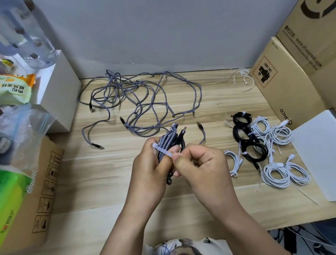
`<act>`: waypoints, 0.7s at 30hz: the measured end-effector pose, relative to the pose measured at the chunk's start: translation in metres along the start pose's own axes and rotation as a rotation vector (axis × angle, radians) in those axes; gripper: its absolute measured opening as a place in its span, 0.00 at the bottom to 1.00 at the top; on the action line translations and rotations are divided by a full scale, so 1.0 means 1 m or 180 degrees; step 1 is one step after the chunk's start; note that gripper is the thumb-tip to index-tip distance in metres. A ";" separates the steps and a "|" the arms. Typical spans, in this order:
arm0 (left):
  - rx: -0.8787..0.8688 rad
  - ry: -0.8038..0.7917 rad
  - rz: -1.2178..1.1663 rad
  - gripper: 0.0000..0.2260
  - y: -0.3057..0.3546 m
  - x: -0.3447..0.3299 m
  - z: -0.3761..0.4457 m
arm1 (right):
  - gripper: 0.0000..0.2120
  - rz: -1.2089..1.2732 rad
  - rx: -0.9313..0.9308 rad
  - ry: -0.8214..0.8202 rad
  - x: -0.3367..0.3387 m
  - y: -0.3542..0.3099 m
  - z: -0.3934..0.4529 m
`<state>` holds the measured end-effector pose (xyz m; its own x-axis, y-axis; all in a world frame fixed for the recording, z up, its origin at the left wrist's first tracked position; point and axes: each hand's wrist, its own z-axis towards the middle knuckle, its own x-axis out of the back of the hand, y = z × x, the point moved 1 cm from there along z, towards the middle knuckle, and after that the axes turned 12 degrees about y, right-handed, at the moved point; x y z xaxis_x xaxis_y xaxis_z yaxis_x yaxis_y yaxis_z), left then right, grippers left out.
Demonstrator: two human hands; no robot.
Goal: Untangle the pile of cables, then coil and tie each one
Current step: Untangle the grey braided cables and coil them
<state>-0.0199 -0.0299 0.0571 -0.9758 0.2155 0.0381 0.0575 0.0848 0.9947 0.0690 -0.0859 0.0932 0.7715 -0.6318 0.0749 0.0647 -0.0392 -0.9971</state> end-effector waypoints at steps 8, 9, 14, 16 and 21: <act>-0.0027 -0.0006 0.0042 0.14 0.001 0.000 -0.001 | 0.15 -0.0045 -0.0014 0.0005 0.000 0.003 0.000; -0.0050 -0.0001 0.0088 0.12 0.002 0.000 -0.001 | 0.14 -0.0098 -0.0017 -0.0002 0.000 0.003 0.001; -0.0168 0.0008 0.0167 0.05 0.002 -0.001 -0.003 | 0.14 -0.0096 0.0000 0.0043 -0.001 0.004 -0.001; -0.0121 0.0038 0.0118 0.05 0.001 0.000 -0.002 | 0.15 -0.0162 0.0051 0.0033 -0.001 0.006 -0.002; 0.0025 0.0127 0.0099 0.04 -0.004 0.001 0.003 | 0.21 -0.0444 0.0227 0.0027 -0.008 0.015 -0.007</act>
<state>-0.0207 -0.0274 0.0534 -0.9811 0.1792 0.0729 0.0895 0.0864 0.9922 0.0590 -0.0867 0.0775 0.7467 -0.6305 0.2122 0.2159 -0.0721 -0.9738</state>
